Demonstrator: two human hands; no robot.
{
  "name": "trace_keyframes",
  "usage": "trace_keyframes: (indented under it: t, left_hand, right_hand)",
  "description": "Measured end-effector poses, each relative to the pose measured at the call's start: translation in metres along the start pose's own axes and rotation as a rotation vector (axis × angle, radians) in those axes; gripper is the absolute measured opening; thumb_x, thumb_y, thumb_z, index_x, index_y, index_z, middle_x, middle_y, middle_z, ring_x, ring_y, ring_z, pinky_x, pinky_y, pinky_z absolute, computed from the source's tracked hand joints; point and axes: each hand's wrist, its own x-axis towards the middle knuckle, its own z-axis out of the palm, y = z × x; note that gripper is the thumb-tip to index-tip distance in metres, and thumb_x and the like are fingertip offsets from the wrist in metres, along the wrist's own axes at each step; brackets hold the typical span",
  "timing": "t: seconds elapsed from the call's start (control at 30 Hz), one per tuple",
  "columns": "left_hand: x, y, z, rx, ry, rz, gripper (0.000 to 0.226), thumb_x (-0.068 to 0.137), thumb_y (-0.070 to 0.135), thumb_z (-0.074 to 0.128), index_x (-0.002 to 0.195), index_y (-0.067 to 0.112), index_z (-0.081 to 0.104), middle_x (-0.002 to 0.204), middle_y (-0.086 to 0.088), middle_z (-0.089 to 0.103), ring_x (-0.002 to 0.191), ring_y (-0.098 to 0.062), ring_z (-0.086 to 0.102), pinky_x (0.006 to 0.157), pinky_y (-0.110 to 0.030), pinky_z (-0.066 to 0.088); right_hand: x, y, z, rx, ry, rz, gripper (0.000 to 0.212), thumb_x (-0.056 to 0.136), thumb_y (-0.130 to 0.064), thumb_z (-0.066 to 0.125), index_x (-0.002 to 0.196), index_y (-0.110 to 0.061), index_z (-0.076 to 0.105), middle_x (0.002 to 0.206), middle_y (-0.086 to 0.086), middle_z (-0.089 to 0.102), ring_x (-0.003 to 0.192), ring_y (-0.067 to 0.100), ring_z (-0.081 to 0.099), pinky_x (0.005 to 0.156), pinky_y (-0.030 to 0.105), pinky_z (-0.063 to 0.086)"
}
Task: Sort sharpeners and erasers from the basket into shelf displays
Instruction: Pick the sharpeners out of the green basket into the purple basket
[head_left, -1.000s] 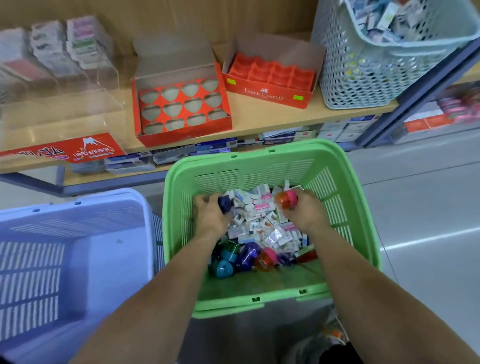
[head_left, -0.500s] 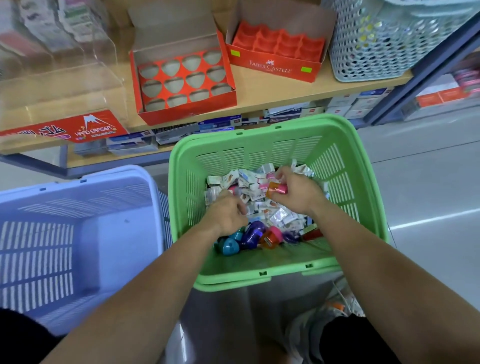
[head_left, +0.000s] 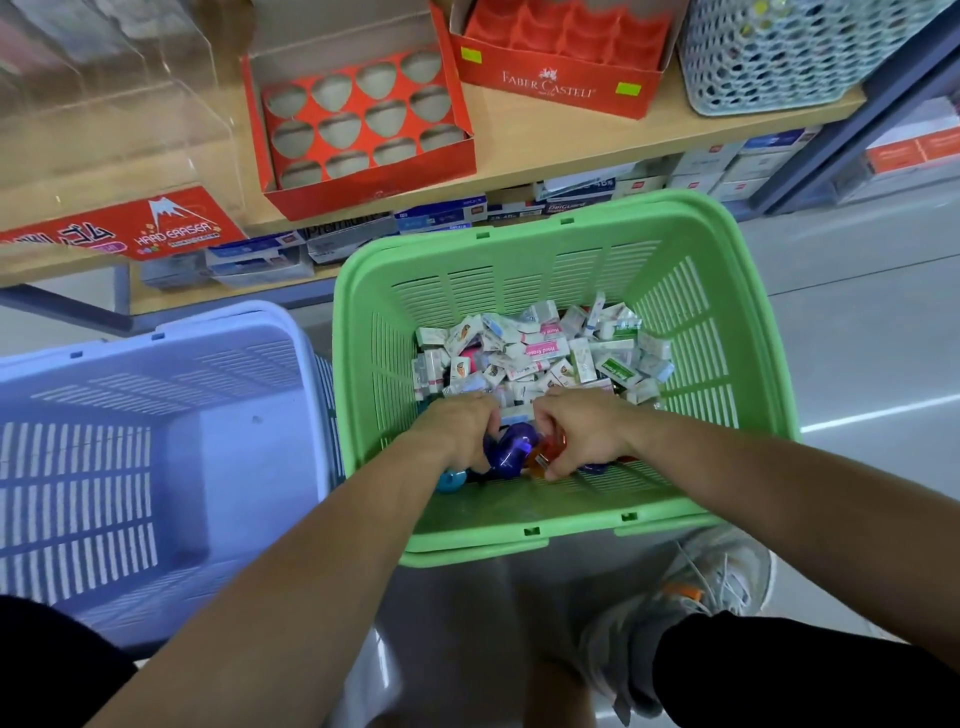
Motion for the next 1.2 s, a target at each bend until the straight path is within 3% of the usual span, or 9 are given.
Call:
trace_keyframes:
  t: [0.07,0.13,0.37,0.47,0.6,0.77,0.93,1.07,1.2]
  left_hand:
    - [0.0,-0.001,0.001,-0.066,-0.023,-0.019,0.041,0.075,0.016,0.085,0.102,0.027,0.056,0.105,0.005,0.057,0.092,-0.017,0.055,0.071,-0.028,0.043]
    - [0.0,-0.001,0.003,-0.106,-0.058,-0.036,0.045,0.076,0.014,0.085,0.112,0.026,0.059,0.113,0.002,0.057,0.097,-0.019,0.057,0.081,-0.03,0.049]
    - [-0.002,-0.001,-0.001,-0.111,-0.072,-0.046,0.044,0.08,0.018,0.083,0.12,0.026,0.066,0.117,0.0,0.064,0.105,-0.022,0.062,0.096,-0.034,0.052]
    - [-0.005,0.0,-0.004,-0.19,-0.041,-0.051,0.038,0.078,0.018,0.084,0.114,0.023,0.071,0.115,0.0,0.065,0.102,-0.02,0.062,0.096,-0.035,0.053]
    - [-0.013,0.0,-0.02,-0.443,0.112,-0.047,0.034,0.077,0.016,0.086,0.109,0.02,0.073,0.112,0.004,0.065,0.101,-0.017,0.062,0.093,-0.026,0.049]
    - [-0.036,0.011,-0.056,-0.648,0.341,0.007,0.034,0.078,0.015,0.085,0.11,0.02,0.075,0.108,0.006,0.066,0.098,-0.014,0.062,0.086,-0.021,0.045]
    - [-0.077,0.008,-0.088,-0.655,0.443,0.071,0.028,0.08,0.015,0.084,0.106,0.022,0.073,0.111,0.002,0.067,0.1,-0.017,0.063,0.085,-0.022,0.045]
    - [-0.132,-0.028,-0.101,-0.648,0.58,0.044,0.028,0.08,0.018,0.085,0.101,0.029,0.07,0.108,0.007,0.067,0.098,-0.013,0.062,0.085,-0.021,0.046]
    - [-0.184,-0.079,-0.096,-0.75,0.761,-0.07,0.029,0.076,0.015,0.087,0.087,0.036,0.07,0.092,0.005,0.071,0.081,-0.013,0.062,0.071,-0.017,0.048]
  right_hand:
    - [0.006,0.002,0.001,0.043,0.014,-0.015,0.051,0.063,-0.047,0.09,0.097,-0.031,0.055,0.098,-0.009,0.059,0.089,0.014,0.056,0.072,0.03,0.044]
    - [0.009,0.002,0.001,0.071,0.007,-0.015,0.052,0.062,-0.047,0.09,0.102,-0.037,0.059,0.105,-0.009,0.059,0.097,0.016,0.056,0.084,0.033,0.048]
    - [0.006,-0.002,-0.003,-0.019,-0.037,-0.036,0.062,0.068,-0.041,0.089,0.124,-0.031,0.063,0.108,-0.007,0.055,0.102,0.018,0.053,0.082,0.033,0.044]
    - [0.003,-0.003,-0.005,-0.046,-0.011,-0.049,0.055,0.068,-0.041,0.089,0.118,-0.032,0.068,0.11,-0.007,0.06,0.101,0.017,0.055,0.088,0.037,0.049]
    - [-0.002,-0.007,-0.011,0.019,0.049,-0.027,0.048,0.071,-0.036,0.086,0.115,-0.03,0.069,0.103,-0.007,0.066,0.093,0.015,0.059,0.085,0.036,0.053]
    - [-0.013,-0.01,-0.028,0.236,0.166,-0.009,0.027,0.077,-0.021,0.084,0.101,-0.027,0.071,0.095,-0.014,0.065,0.087,0.004,0.061,0.074,0.019,0.045]
    - [-0.028,-0.029,-0.028,0.165,0.178,-0.002,0.026,0.085,-0.02,0.077,0.11,-0.02,0.071,0.103,-0.008,0.068,0.093,0.009,0.063,0.089,0.03,0.053]
    - [-0.029,-0.066,-0.046,0.328,0.356,0.0,0.012,0.092,-0.018,0.07,0.104,-0.018,0.07,0.1,-0.005,0.066,0.096,0.015,0.064,0.085,0.029,0.05]
    - [-0.027,-0.139,-0.079,0.511,0.627,-0.085,0.005,0.091,-0.013,0.068,0.091,-0.018,0.071,0.093,-0.006,0.071,0.088,0.011,0.065,0.087,0.034,0.055]
